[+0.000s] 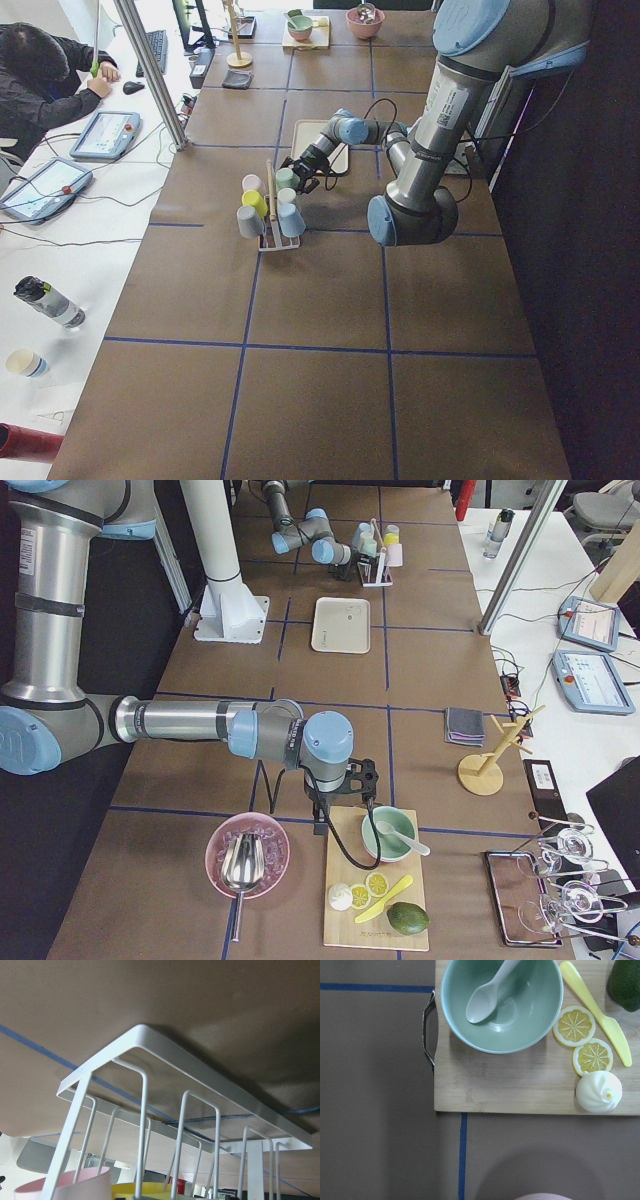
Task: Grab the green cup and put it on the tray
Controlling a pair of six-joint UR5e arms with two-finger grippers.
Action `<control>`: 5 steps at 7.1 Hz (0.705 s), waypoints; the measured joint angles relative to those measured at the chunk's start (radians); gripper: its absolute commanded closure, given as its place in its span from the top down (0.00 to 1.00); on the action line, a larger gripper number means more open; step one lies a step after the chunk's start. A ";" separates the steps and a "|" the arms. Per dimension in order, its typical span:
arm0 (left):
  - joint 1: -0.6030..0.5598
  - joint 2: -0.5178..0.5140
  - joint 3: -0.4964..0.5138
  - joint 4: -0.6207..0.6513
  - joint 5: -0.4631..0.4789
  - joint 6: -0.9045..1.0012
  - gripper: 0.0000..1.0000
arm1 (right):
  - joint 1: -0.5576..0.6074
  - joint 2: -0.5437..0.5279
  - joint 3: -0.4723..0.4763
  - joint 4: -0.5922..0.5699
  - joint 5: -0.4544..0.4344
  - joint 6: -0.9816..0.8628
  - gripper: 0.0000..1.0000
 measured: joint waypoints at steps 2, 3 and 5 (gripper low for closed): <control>-0.007 -0.001 -0.038 0.003 0.000 0.003 0.69 | 0.000 0.000 0.000 0.000 0.000 -0.001 1.00; -0.011 0.001 -0.060 0.004 0.000 0.006 0.69 | 0.000 0.000 0.000 0.000 0.000 -0.001 1.00; -0.020 0.007 -0.102 0.010 0.000 0.011 0.69 | 0.000 0.000 0.000 -0.001 0.000 -0.001 1.00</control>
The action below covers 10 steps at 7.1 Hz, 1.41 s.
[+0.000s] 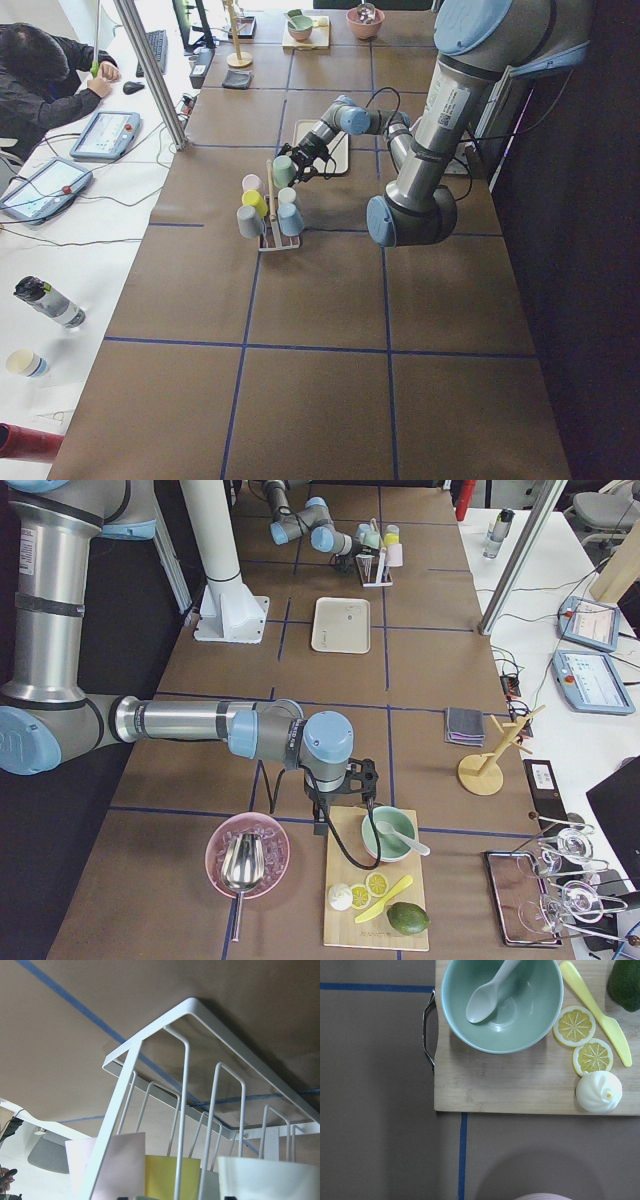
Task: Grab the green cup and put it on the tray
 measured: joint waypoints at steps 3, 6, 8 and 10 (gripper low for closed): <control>-0.005 0.006 -0.086 0.064 0.000 0.002 0.69 | 0.000 0.000 -0.001 -0.001 0.000 0.000 1.00; -0.032 0.006 -0.236 0.107 -0.013 0.039 0.67 | 0.000 0.000 0.001 0.000 0.000 0.000 1.00; -0.066 0.006 -0.337 0.088 -0.103 -0.023 0.68 | 0.000 0.000 0.001 0.001 0.000 0.001 1.00; -0.079 0.008 -0.375 -0.035 -0.207 -0.205 0.69 | 0.000 0.003 0.000 0.001 -0.003 0.001 1.00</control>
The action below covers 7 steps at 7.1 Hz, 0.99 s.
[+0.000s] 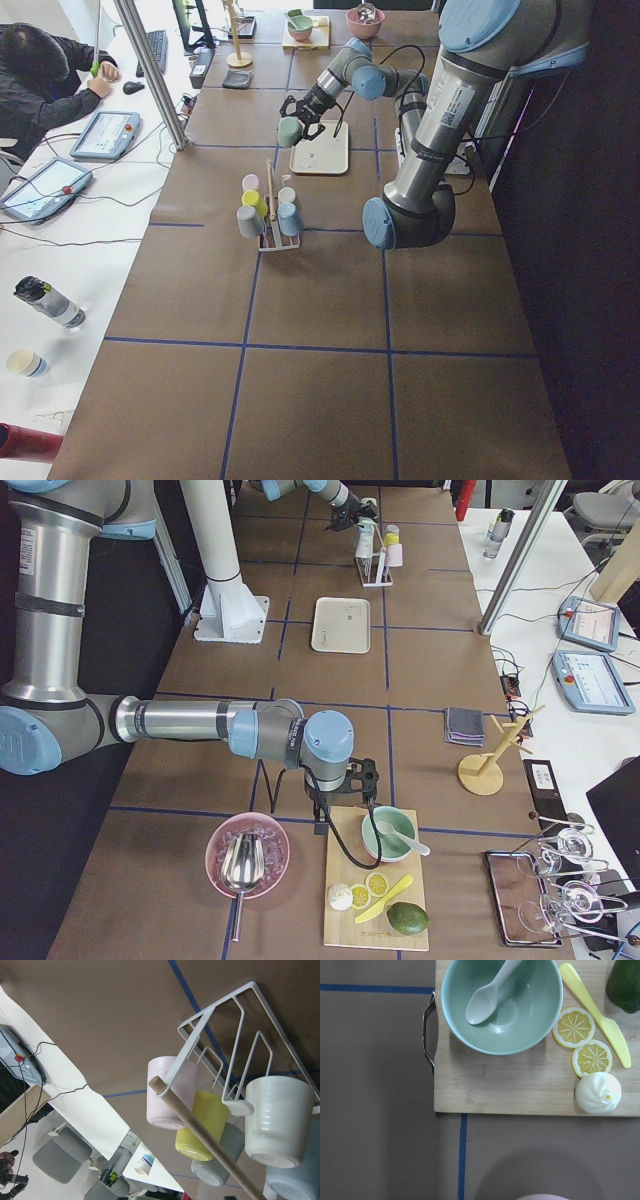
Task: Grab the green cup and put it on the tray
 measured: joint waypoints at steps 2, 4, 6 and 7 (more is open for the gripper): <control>0.000 0.002 0.000 -0.170 -0.079 -0.254 0.73 | 0.000 0.002 0.000 0.000 -0.002 0.001 1.00; 0.005 0.019 0.016 -0.366 -0.112 -0.528 0.65 | 0.000 0.004 0.001 0.001 -0.003 0.000 1.00; 0.016 0.030 0.073 -0.606 -0.141 -0.768 0.60 | 0.000 0.005 0.001 0.001 -0.002 0.000 1.00; 0.020 0.030 0.104 -0.717 -0.146 -0.844 0.60 | 0.000 0.005 0.002 0.002 -0.002 0.000 1.00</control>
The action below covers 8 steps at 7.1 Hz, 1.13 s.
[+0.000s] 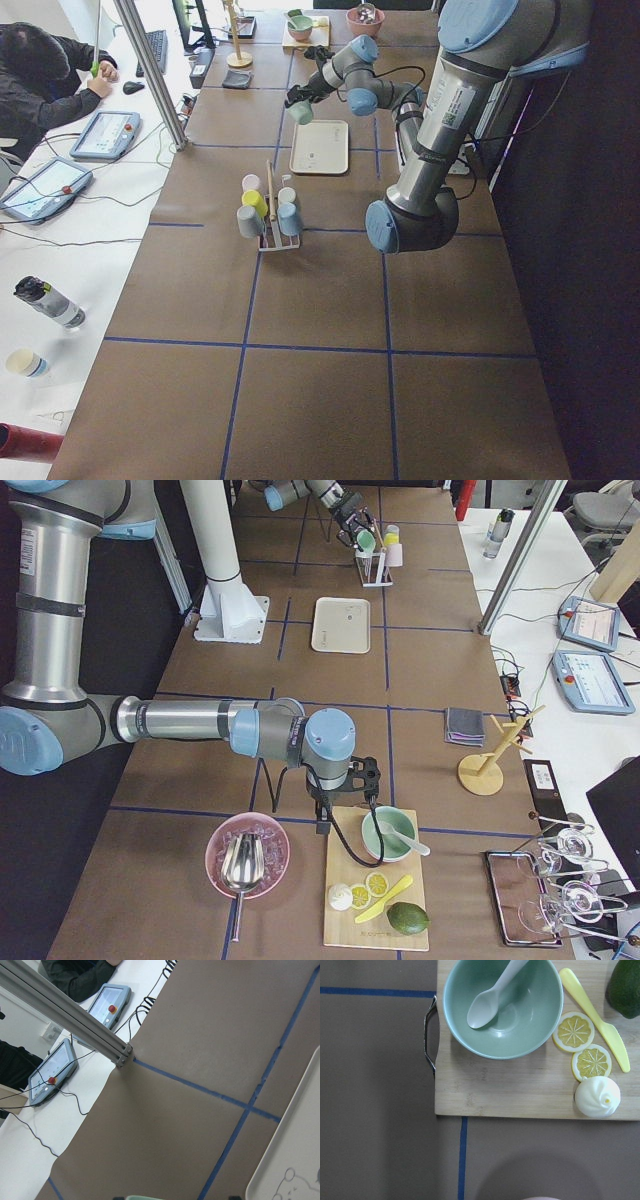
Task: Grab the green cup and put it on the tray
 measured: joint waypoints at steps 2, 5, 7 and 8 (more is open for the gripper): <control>0.004 0.000 0.088 -0.239 -0.003 -0.128 0.60 | 0.000 0.000 0.000 0.000 0.000 -0.001 1.00; 0.023 -0.005 0.325 -0.708 -0.007 -0.232 0.59 | 0.000 0.000 0.000 0.000 0.002 -0.001 1.00; 0.043 -0.025 0.525 -0.997 -0.029 -0.273 0.65 | 0.000 0.000 -0.001 -0.001 0.002 -0.001 1.00; 0.049 -0.036 0.604 -1.087 -0.037 -0.277 0.67 | 0.000 0.000 -0.001 -0.001 0.002 -0.001 1.00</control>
